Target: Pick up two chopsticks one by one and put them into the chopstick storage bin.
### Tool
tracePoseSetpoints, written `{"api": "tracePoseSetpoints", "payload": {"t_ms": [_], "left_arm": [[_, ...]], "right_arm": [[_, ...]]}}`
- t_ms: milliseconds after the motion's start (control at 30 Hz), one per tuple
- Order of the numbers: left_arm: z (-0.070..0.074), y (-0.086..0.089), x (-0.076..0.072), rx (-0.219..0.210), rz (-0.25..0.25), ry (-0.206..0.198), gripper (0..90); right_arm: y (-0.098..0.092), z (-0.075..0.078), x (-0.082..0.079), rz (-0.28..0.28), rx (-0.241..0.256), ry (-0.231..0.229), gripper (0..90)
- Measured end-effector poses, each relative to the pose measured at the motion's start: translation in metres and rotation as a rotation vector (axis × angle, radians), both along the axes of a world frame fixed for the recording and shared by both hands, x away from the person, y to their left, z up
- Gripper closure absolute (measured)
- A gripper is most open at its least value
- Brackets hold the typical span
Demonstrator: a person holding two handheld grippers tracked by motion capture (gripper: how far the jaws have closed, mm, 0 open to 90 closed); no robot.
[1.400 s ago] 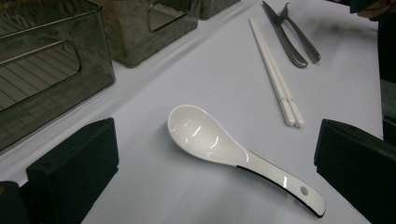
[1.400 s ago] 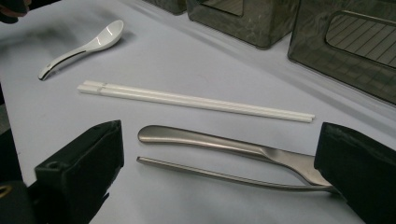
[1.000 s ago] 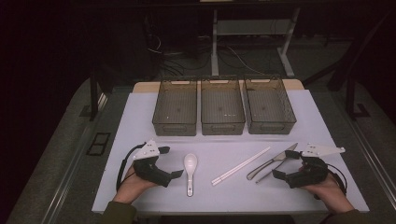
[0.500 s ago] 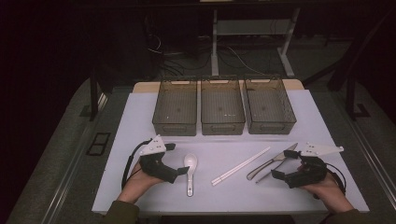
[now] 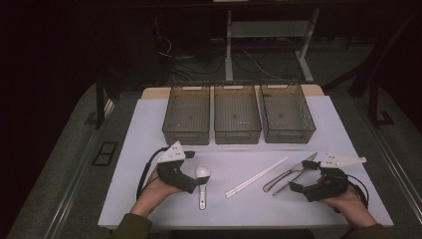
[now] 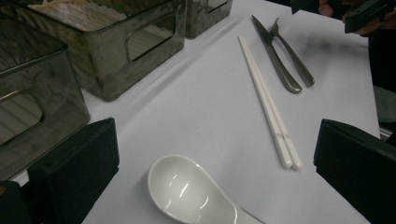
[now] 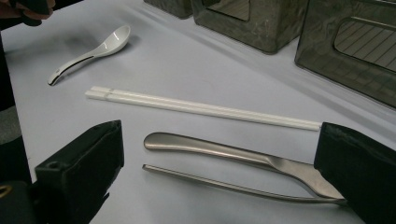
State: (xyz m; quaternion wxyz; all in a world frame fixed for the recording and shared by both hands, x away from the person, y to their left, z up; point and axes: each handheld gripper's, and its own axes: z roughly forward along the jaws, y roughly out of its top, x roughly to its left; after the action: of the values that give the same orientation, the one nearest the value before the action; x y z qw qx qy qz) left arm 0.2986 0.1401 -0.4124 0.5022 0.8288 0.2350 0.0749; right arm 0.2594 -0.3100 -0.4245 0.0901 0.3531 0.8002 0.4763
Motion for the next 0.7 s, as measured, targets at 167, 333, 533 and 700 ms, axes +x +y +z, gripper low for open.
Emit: {"api": "tracePoseSetpoints", "payload": {"t_ms": [167,333,533,700], "left_arm": [[0.001,-0.006,0.002,-0.004,-0.015,0.001,0.0],[0.001,-0.013,0.005,-0.006,-0.028,0.003,0.0],[0.002,-0.026,0.007,-0.003,-0.041,0.005,0.3],[0.003,-0.033,0.009,-0.004,-0.055,0.002,0.4]], "right_arm": [[0.001,0.0,0.0,0.002,0.003,0.002,1.6],[0.001,0.0,0.001,0.001,0.008,0.003,1.6],[0.002,0.0,0.001,0.002,0.01,0.005,1.6],[0.002,-0.001,0.001,0.004,0.012,0.004,1.6]]}}
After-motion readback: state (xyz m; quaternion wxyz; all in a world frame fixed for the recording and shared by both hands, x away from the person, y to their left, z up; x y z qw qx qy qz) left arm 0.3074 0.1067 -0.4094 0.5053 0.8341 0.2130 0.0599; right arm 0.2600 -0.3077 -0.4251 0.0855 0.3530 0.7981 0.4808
